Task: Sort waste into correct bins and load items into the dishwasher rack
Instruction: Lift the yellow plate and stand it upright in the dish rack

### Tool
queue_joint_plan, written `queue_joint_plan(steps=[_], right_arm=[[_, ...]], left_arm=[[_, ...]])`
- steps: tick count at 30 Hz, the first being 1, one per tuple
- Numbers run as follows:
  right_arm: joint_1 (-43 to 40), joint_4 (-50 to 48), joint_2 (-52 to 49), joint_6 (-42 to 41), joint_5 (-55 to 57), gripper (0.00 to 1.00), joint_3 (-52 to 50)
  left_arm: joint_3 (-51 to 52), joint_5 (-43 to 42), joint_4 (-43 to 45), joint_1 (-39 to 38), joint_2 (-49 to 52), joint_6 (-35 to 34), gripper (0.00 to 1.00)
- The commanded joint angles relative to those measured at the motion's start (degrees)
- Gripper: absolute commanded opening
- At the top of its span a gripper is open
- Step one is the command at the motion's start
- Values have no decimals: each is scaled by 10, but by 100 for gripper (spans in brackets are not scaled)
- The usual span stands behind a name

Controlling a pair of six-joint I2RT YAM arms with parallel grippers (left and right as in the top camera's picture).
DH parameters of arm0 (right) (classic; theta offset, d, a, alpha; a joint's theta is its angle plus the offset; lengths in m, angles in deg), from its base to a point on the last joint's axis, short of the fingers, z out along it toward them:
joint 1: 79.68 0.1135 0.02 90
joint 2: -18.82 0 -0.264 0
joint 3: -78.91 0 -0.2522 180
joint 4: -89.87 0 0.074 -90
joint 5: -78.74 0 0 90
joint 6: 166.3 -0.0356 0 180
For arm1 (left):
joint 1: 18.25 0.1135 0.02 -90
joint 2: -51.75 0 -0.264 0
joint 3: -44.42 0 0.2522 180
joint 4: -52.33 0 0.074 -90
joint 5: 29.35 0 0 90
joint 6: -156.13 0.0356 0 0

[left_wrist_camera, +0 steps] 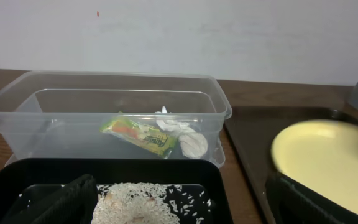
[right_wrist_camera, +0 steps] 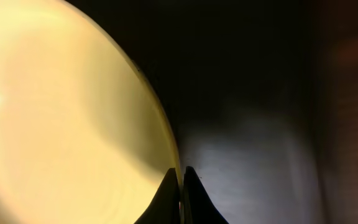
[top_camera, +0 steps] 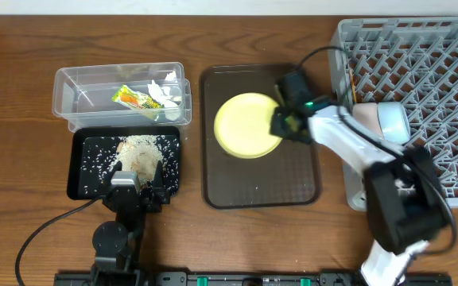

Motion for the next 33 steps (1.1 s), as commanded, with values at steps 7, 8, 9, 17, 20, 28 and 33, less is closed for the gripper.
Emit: queue_joint_plan(steps=[7,8,9,17,20,28,33], right_arm=[[-109,36,279,149,266,1,4],[-120,39,301,166,315,1,4],[-130,40,320,184,369,1,4],[-199,37,355,326,668,1,3],[-228,30,339,352,686,1,3],[-289,2,242,376,685,1,3],[-289,-3,174,388,677,1,3]], left_arm=[[17,3,-10,-1,-3,4,89],[17,3,-10,-1,-3,4,89],[17,3,-10,-1,-3,4,89],[17,3,-10,-1,-3,4,89],[17,3,-10,-1,-3,4,89],[17,3,-10,-1,-3,4,89],[17,3,-10,-1,-3,4,89]])
